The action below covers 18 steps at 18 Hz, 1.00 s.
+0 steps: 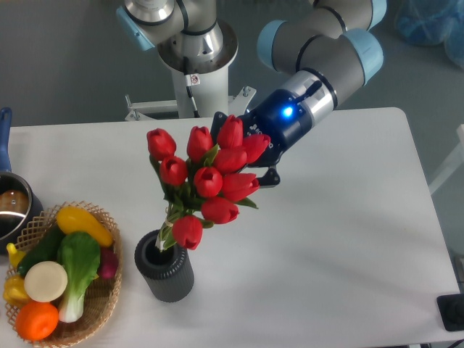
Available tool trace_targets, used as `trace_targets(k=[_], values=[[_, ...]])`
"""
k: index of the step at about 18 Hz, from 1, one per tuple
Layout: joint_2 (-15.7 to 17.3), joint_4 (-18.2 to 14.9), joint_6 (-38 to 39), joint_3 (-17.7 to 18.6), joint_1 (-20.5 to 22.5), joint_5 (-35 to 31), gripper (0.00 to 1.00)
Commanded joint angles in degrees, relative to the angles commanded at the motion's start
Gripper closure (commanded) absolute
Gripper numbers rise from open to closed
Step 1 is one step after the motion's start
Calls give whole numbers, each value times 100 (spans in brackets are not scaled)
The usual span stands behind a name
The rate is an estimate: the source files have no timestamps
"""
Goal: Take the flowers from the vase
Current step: 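Lift the gripped tulips straight up out of the black vase, then carry the tulip bunch away from the vase, holding it raised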
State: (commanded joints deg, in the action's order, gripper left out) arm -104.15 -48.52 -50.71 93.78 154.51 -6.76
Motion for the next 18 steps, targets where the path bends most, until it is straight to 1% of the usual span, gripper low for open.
trace_targets(k=[1,3,4,6,7,10,13,16,18], values=[[0,9,-26,-88,78,-9,99],[-52,17,-280,-386,193,-122,99],[-53,61,-560,-509,220,-393,98],[-18,62,-948,-624,412,-1218,97],[-18,79,-1028,-668,457,-1396,97],[-35,79,-1151,-677,650,-1442,98],[-61,97,-1703,-651,852,-1511,99],[-61,79,-2406,-598,967,-2309,100],[-79,79,-2680,-607,993,-2776,100]])
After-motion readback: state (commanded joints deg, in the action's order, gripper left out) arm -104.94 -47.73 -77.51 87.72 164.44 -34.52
